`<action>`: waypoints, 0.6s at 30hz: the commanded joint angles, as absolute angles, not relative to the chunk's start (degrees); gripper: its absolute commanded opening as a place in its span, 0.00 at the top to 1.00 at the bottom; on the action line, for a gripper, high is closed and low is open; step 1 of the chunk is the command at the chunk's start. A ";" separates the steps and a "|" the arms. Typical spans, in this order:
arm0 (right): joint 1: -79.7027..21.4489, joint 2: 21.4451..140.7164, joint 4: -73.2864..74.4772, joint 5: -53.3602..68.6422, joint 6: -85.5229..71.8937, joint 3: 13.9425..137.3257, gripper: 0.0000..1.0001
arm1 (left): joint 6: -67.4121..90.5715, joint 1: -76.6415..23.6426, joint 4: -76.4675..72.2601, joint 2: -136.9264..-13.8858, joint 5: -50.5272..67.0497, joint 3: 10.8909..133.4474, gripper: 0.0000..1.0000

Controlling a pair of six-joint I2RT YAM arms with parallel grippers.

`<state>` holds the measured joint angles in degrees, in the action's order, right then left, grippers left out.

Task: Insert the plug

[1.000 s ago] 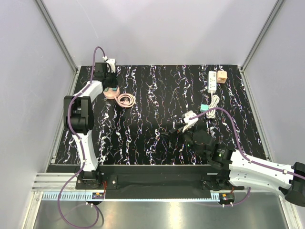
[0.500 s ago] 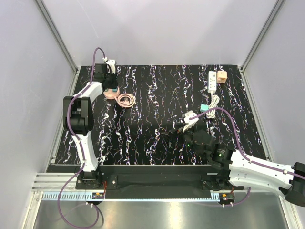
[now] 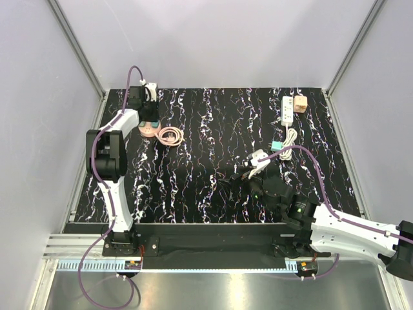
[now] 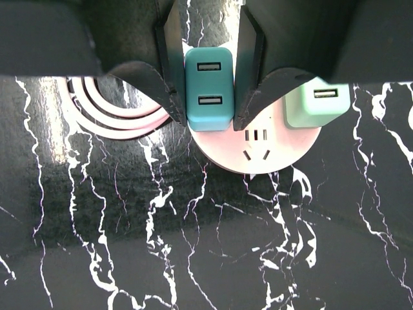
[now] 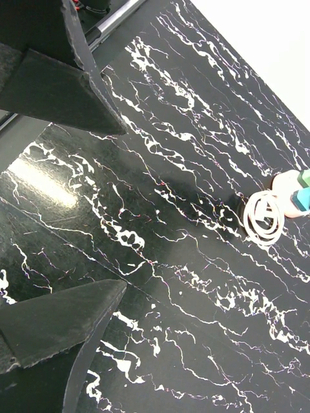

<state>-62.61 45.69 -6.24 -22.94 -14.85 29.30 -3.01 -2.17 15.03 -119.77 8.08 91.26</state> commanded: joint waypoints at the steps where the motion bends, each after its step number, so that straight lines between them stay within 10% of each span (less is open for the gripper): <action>1: -62.23 44.65 -9.05 -23.47 -15.38 29.09 0.00 | -4.13 -1.76 22.06 -121.03 5.81 92.11 1.00; 7: -62.23 43.68 -9.05 -23.64 -15.64 28.83 0.00 | -4.66 -1.85 23.64 -120.94 1.77 92.55 0.97; 12: -62.23 43.68 -8.88 -23.82 -15.56 28.74 0.00 | -4.66 -1.85 23.64 -119.53 1.76 91.41 0.61; 18: -62.23 43.24 -8.70 -23.99 -15.29 28.92 0.00 | -4.31 -1.85 23.73 -117.16 2.99 90.18 0.47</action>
<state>-62.57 44.29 -6.22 -22.98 -15.25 28.99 -3.64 -2.17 22.33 -119.74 3.99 90.54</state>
